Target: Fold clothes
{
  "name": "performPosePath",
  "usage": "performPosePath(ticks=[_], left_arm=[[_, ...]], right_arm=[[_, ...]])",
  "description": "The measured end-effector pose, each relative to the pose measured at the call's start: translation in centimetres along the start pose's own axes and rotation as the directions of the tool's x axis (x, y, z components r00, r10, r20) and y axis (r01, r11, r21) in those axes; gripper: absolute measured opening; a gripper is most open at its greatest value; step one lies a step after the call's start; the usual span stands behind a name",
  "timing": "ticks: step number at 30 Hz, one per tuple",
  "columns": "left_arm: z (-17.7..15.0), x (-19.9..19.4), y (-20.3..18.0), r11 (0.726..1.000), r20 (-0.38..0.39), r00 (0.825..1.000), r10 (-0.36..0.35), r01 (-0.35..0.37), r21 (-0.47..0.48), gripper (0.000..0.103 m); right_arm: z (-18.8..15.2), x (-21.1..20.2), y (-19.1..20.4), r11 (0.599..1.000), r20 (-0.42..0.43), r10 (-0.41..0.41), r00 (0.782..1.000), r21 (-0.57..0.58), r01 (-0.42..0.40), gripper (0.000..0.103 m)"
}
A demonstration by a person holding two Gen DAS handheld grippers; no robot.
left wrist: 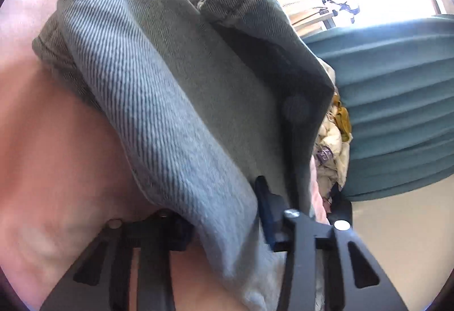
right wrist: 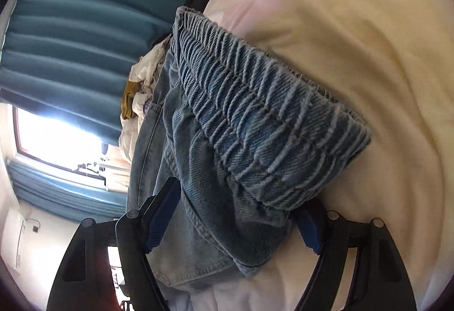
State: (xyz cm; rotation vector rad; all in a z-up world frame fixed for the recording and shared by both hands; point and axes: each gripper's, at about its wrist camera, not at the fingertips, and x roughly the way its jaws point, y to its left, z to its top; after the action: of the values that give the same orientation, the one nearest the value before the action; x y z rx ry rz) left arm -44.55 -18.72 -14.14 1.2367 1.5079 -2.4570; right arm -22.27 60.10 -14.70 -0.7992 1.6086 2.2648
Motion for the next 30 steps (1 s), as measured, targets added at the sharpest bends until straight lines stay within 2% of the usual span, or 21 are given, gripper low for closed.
performPosePath(ticks=[2, 3, 4, 7, 11, 13, 18, 25, 30], left_arm=[[0.1, 0.0, -0.6, 1.0, 0.023, 1.0, 0.008, -0.009, 0.016, 0.014], [0.1, -0.2, -1.0, 1.0, 0.035, 0.999, 0.011, -0.012, 0.028, 0.011], [0.0, -0.6, -1.5, 0.999, 0.046, 0.999, 0.007, -0.009, 0.038, 0.01], [-0.4, -2.3, -3.2, 0.996, 0.08, 0.997, -0.009, 0.002, 0.089, 0.008], [-0.5, -5.7, -5.8, 0.989, 0.114, 0.993, -0.027, 0.01, 0.151, 0.008], [-0.4, -7.9, -6.6, 0.982, 0.137, 0.99, -0.017, -0.01, 0.19, 0.008], [-2.6, -12.6, -5.0, 0.981, 0.118, 0.993, -0.011, -0.012, 0.192, 0.008], [-9.0, -17.6, 0.8, 0.986, 0.013, 1.0, 0.008, -0.01, 0.165, 0.008], [-13.6, -20.0, 4.3, 0.987, -0.011, 1.0, 0.016, -0.014, 0.162, 0.008]], right_arm=[[-0.4, 0.1, 1.1, 0.997, 0.042, -0.065, 0.997, -0.049, 0.067, 0.069], [-0.5, 0.0, 1.8, 0.992, 0.061, -0.101, 0.993, -0.072, 0.106, 0.044], [-0.6, -0.2, 2.4, 0.985, 0.078, -0.139, 0.987, -0.093, 0.146, 0.033], [-0.7, -1.8, 4.6, 0.976, 0.11, -0.16, 0.981, -0.134, 0.174, 0.019], [-0.6, -4.9, 8.2, 0.967, 0.151, -0.124, 0.981, -0.205, 0.154, 0.016], [-0.8, -6.4, 9.7, 0.954, 0.17, -0.122, 0.978, -0.251, 0.163, 0.015], [-0.4, -10.7, 10.8, 0.953, 0.189, -0.091, 0.978, -0.268, 0.14, 0.014], [0.0, -17.1, 8.1, 0.954, 0.186, -0.111, 0.976, -0.254, 0.157, 0.014], [-0.4, -20.6, 4.5, 0.957, 0.168, -0.128, 0.978, -0.239, 0.166, 0.014]])
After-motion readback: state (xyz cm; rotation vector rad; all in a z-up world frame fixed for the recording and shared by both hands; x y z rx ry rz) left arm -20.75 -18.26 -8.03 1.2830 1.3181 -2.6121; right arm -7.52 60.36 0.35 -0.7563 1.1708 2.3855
